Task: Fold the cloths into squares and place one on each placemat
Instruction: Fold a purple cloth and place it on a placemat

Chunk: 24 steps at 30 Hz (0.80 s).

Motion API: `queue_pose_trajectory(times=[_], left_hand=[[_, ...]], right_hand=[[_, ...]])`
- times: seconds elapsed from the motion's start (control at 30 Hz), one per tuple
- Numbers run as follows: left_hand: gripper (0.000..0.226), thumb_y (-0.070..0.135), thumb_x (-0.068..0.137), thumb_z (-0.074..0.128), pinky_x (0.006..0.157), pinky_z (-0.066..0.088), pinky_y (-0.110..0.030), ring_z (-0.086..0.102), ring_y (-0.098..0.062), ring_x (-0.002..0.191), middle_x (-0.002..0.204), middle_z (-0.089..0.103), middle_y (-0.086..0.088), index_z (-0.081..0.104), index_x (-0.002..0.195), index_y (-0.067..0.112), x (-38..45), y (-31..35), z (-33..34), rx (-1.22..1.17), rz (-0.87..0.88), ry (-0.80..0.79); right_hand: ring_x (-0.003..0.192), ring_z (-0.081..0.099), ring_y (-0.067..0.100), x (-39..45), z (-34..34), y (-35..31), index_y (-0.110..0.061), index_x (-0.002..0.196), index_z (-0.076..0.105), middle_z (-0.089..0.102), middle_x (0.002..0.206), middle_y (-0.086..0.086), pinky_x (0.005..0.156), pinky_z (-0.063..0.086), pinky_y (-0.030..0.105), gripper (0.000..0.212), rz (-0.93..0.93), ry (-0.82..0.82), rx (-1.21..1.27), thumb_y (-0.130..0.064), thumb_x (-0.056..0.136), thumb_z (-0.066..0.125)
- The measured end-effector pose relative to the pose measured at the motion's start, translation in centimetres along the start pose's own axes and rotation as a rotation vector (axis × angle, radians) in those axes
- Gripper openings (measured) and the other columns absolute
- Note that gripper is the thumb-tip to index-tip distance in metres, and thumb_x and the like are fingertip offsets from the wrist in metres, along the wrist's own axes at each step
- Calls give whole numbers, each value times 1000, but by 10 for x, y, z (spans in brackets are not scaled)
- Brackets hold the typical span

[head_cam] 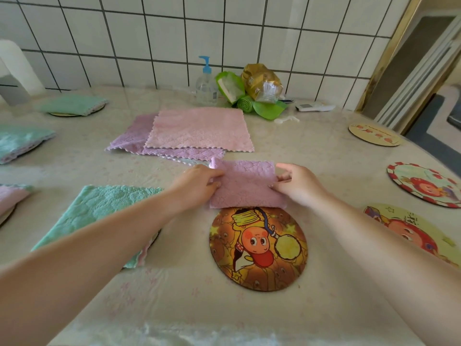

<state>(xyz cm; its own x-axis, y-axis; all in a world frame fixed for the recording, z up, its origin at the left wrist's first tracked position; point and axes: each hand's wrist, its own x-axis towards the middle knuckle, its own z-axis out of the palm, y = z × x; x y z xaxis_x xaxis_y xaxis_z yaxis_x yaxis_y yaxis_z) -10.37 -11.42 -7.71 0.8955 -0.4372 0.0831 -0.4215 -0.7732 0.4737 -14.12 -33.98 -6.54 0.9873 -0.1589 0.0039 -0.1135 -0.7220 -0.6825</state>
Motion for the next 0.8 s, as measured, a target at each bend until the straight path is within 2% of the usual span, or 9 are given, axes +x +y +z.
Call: queue_pose_trajectory(times=[0.1,0.17,0.27,0.4,0.5,0.6,0.7,0.8], left_hand=[[34,10,90,53,87,52,-43,66,-22,88,109,67,-9,59,124,14,-1,5,-2,-124,41,52],[38,6,90,54,87,53,-40,67,-16,88,119,63,-3,57,127,15,-8,15,-7,-231,14,75],[43,8,89,57,88,54,-35,66,-10,93,122,58,7,54,130,19,-18,24,-13,-396,-65,109],[43,7,88,60,70,56,-17,69,-5,80,108,67,4,54,129,18,-46,34,-15,-625,-112,47],[44,12,87,63,77,56,-23,69,-6,79,95,70,6,54,129,22,-64,39,-14,-611,-121,-31],[43,17,83,68,87,54,-35,69,-7,82,88,68,14,58,124,28,-78,41,-10,-519,-121,-50],[42,17,82,70,88,54,-35,68,-6,85,91,64,18,60,121,27,-91,45,-7,-490,-95,-60],[40,20,82,69,86,54,-33,66,-4,88,104,58,19,61,121,26,-101,48,-2,-443,-57,-35]], right_hand=[[95,61,17,1,-3,3,-20,132,50,64,94,-2,85,46,29,59,16,22,119,-11,77,70],[94,63,19,-7,-6,3,-21,131,53,65,96,1,85,50,33,57,27,23,261,-6,78,68],[80,59,20,-18,-13,-1,-26,124,56,63,97,3,68,50,31,47,81,-2,494,-4,83,63],[67,51,14,-46,-24,-1,-33,105,62,58,93,0,61,42,27,36,127,-56,681,-3,86,59],[67,54,11,-66,-30,4,-30,102,63,57,89,-2,58,42,25,31,142,-125,691,-2,87,58],[51,53,1,-84,-29,10,-25,104,63,53,78,-5,49,42,17,28,159,-160,654,-2,87,57],[66,58,6,-98,-25,16,-22,106,65,59,84,-3,63,45,21,28,175,-176,632,-3,87,58],[82,59,10,-110,-22,21,-26,99,67,62,93,-2,71,44,21,26,159,-160,635,-4,85,61]])
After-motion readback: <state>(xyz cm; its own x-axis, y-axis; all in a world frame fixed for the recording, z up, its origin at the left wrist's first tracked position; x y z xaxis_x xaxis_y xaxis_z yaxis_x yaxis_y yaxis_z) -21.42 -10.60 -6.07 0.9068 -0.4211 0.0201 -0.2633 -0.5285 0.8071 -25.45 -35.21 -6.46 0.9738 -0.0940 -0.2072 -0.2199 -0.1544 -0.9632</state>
